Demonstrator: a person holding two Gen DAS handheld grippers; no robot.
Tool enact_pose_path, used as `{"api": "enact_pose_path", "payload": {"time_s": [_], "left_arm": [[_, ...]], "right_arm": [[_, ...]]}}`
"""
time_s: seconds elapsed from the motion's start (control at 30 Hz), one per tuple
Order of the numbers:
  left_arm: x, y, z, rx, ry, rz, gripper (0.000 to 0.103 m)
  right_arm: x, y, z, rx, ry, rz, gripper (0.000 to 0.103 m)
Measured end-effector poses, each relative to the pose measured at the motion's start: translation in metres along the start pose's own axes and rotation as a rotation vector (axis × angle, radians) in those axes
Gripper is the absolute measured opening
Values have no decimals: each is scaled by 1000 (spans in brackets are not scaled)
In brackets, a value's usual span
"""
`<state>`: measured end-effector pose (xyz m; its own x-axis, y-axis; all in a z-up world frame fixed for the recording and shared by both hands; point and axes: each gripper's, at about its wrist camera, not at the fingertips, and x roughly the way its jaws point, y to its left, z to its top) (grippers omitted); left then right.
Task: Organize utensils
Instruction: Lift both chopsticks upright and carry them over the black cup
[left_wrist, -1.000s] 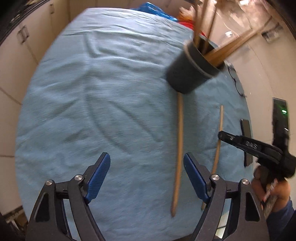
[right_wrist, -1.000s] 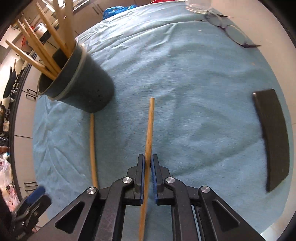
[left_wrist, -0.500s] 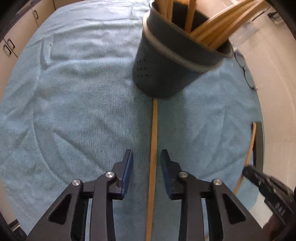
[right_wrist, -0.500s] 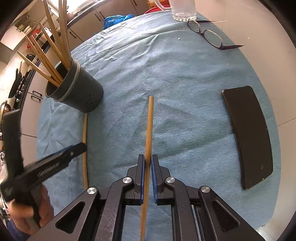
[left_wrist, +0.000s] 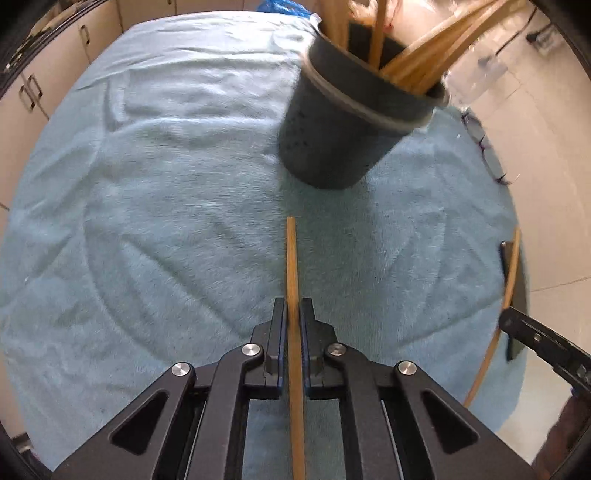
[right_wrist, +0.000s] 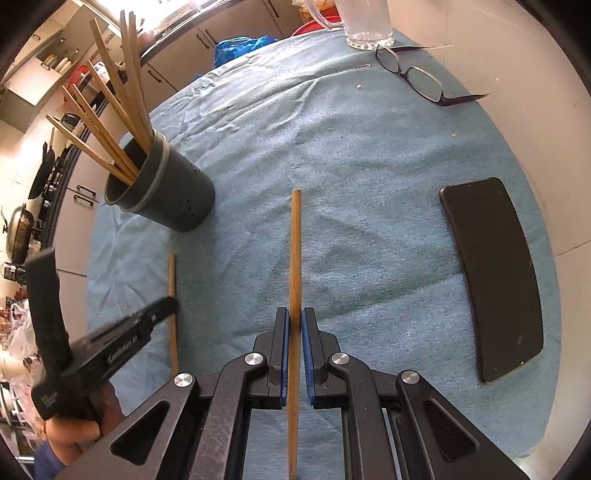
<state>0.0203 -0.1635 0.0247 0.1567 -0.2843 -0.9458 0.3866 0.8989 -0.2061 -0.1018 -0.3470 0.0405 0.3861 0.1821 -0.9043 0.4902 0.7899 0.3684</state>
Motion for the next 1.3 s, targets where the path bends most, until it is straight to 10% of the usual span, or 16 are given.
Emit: {"api": "enact_pose_path", "payload": {"time_s": [0.53,1.3], "left_arm": [[-133,19,-14,-43,-282,-27,6],[-168,22,-20,-22,-360,-47,6]], "right_arm": [[-58,35,-19,-107,-197,77,7],[-85,49,-18,-120,-266,99,7]]}}
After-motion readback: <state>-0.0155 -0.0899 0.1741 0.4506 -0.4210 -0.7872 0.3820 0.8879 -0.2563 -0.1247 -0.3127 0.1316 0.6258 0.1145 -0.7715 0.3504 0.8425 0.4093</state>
